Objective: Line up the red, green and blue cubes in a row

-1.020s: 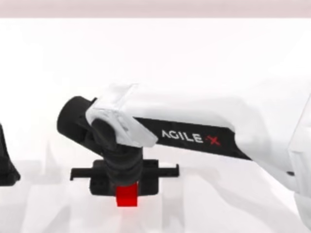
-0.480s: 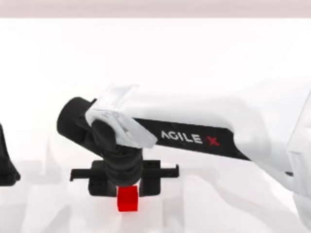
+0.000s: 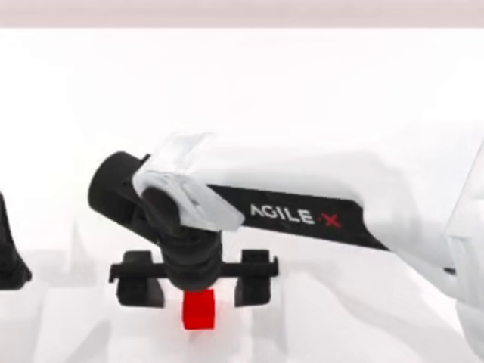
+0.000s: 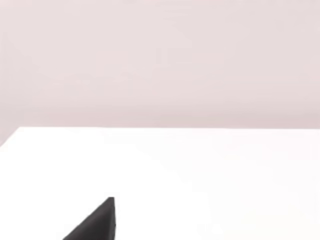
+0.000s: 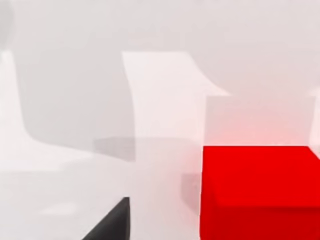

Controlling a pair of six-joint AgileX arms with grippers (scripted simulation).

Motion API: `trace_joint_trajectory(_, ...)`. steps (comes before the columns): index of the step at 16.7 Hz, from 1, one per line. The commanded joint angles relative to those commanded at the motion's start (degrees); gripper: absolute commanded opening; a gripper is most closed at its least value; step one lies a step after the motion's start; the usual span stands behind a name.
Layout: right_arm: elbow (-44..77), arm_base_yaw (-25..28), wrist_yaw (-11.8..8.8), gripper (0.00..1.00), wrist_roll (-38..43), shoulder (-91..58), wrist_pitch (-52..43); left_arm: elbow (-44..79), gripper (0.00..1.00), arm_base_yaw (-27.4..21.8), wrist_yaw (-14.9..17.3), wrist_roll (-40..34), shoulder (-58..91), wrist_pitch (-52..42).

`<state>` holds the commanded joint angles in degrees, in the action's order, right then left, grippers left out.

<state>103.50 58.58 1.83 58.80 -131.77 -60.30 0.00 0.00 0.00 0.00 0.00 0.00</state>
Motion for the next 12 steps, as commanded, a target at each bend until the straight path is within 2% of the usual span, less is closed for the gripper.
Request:
trace_joint_trajectory(7, 0.97, 0.03, 0.02, 1.0, -0.01, 0.15, -1.0, 0.0, 1.0, 0.0, 0.0, 0.0, 0.0, 0.0)
trace_joint_trajectory(12, 8.54, 0.46, -0.06, 1.0, 0.23, 1.91, -10.88, 0.0, 1.0, 0.0, 0.0, 0.0, 0.0, 0.0)
